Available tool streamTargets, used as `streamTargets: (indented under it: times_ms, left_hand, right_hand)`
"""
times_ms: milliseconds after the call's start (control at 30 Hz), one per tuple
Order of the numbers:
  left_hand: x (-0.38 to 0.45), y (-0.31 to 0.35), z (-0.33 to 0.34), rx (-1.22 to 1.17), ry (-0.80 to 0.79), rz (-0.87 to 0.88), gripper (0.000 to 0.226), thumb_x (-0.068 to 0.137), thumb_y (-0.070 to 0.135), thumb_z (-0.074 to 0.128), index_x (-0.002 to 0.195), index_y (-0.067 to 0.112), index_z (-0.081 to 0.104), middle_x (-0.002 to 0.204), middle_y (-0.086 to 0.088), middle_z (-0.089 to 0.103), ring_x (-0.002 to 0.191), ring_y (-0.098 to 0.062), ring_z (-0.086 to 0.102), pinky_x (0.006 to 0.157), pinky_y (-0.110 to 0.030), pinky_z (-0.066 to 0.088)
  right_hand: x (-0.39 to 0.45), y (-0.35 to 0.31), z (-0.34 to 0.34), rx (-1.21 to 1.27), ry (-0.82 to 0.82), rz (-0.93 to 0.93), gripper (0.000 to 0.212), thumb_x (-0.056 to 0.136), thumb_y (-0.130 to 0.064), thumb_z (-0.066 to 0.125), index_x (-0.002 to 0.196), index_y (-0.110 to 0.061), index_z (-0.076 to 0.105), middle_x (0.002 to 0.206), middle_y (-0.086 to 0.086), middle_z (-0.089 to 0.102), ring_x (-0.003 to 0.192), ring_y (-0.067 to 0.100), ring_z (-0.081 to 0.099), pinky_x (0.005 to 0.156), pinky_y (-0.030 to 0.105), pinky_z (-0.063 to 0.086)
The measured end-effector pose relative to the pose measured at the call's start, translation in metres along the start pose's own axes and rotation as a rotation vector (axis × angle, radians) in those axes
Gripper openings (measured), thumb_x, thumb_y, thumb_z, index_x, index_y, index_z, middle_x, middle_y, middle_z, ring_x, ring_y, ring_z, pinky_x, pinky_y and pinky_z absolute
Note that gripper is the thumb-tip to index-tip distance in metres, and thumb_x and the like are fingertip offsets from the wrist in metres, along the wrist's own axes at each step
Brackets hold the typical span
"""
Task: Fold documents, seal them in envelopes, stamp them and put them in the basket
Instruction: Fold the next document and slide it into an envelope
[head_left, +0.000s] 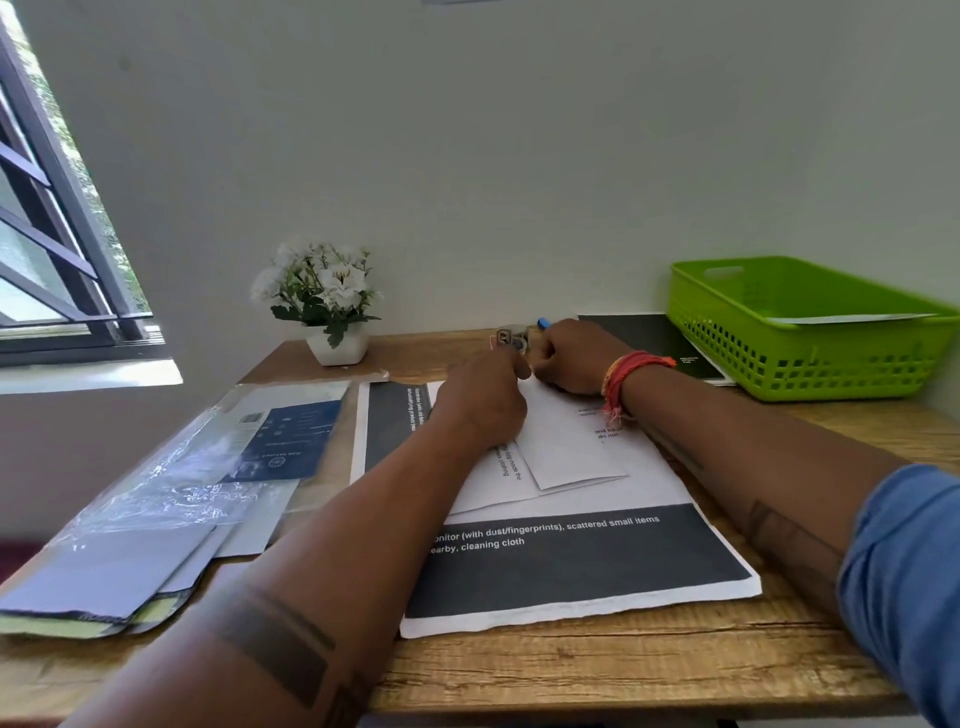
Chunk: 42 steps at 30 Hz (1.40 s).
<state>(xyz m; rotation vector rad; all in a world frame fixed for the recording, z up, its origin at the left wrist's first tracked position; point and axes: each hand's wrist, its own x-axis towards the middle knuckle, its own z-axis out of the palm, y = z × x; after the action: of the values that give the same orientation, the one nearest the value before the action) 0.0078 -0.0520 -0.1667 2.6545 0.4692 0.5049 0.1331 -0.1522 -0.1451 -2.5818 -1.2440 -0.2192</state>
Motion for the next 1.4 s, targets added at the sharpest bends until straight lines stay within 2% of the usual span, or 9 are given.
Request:
streamTargets:
  times_ms: [100,200,300,400,633,800,933,1233,1400]
  left_hand:
    - [0.001,0.000,-0.001,-0.025,0.005,-0.007,0.038,0.087,0.007,0.053,0.118,0.027,0.061,0.123,0.000,0.064,0.119,-0.028,0.054,0.100,-0.041,0.047]
    - [0.000,0.001,-0.001,-0.035,0.005,-0.011,0.037,0.086,0.007,0.052,0.116,0.027,0.061,0.122,0.000,0.064,0.118,-0.027,0.054,0.099,-0.042,0.048]
    - [0.000,0.002,0.000,-0.029,0.009,-0.003,0.036,0.085,0.006,0.052,0.112,0.028,0.061,0.119,0.000,0.064,0.117,-0.028,0.054,0.097,-0.043,0.049]
    - [-0.001,0.003,0.000,-0.029,0.014,-0.019,0.033,0.086,0.006,0.053,0.110,0.027,0.060,0.118,0.001,0.064,0.115,-0.027,0.054,0.096,-0.042,0.049]
    - [-0.004,0.006,-0.002,-0.039,0.019,-0.029,0.033,0.087,0.007,0.054,0.105,0.033,0.058,0.116,0.003,0.064,0.115,-0.027,0.054,0.096,-0.043,0.049]
    - [-0.007,0.009,-0.003,-0.044,0.022,-0.037,0.031,0.087,0.007,0.056,0.099,0.035,0.055,0.113,0.005,0.065,0.113,-0.025,0.056,0.095,-0.041,0.050]
    - [-0.007,0.009,-0.003,-0.073,0.027,-0.047,0.032,0.087,0.007,0.057,0.102,0.035,0.057,0.110,0.007,0.065,0.111,-0.021,0.056,0.089,-0.034,0.048]
    - [-0.013,0.016,-0.006,-0.032,0.043,-0.008,0.032,0.091,0.007,0.059,0.118,0.024,0.066,0.123,0.000,0.065,0.117,-0.022,0.056,0.099,-0.030,0.043]
    - [-0.018,0.021,-0.011,0.033,0.025,0.008,0.033,0.095,0.010,0.058,0.123,0.022,0.069,0.131,-0.001,0.063,0.124,-0.022,0.054,0.106,-0.030,0.040]
  right_hand:
    - [-0.002,-0.002,-0.001,0.194,0.055,0.039,0.026,0.084,-0.020,0.057,0.060,-0.016,0.049,0.060,0.003,0.050,0.057,0.019,0.047,0.058,0.032,0.039]
    - [-0.004,-0.003,-0.002,0.307,0.053,0.058,0.017,0.083,-0.026,0.065,0.069,-0.017,0.063,0.074,0.003,0.067,0.066,0.019,0.060,0.066,0.033,0.051]
    - [-0.003,-0.004,-0.001,0.186,-0.013,0.033,0.019,0.090,-0.028,0.063,0.082,-0.012,0.073,0.085,0.005,0.069,0.079,0.022,0.062,0.073,0.031,0.051]
    - [-0.003,-0.004,-0.004,0.207,-0.052,0.032,0.020,0.088,-0.021,0.061,0.069,-0.016,0.063,0.074,0.000,0.061,0.073,0.017,0.055,0.066,0.027,0.044]
    - [-0.002,-0.002,-0.006,0.119,-0.089,0.005,0.023,0.091,-0.027,0.062,0.089,-0.009,0.076,0.092,0.009,0.072,0.087,0.024,0.066,0.085,0.039,0.055]
    - [-0.003,0.001,-0.004,0.165,-0.108,-0.007,0.020,0.088,-0.020,0.060,0.086,-0.002,0.069,0.090,0.017,0.070,0.079,0.023,0.061,0.082,0.041,0.053]
    - [-0.009,0.005,0.000,0.317,-0.002,-0.025,0.006,0.087,-0.021,0.065,0.091,-0.016,0.063,0.087,-0.003,0.066,0.083,0.016,0.062,0.077,0.031,0.050]
    - [-0.011,0.008,-0.007,0.722,0.101,0.155,0.025,0.076,-0.010,0.085,0.097,-0.013,0.071,0.086,-0.005,0.069,0.071,0.005,0.061,0.066,0.015,0.049]
    - [-0.009,0.012,-0.008,0.768,0.061,0.321,0.017,0.079,-0.015,0.083,0.093,-0.009,0.078,0.091,0.008,0.077,0.082,0.025,0.074,0.085,0.041,0.060]
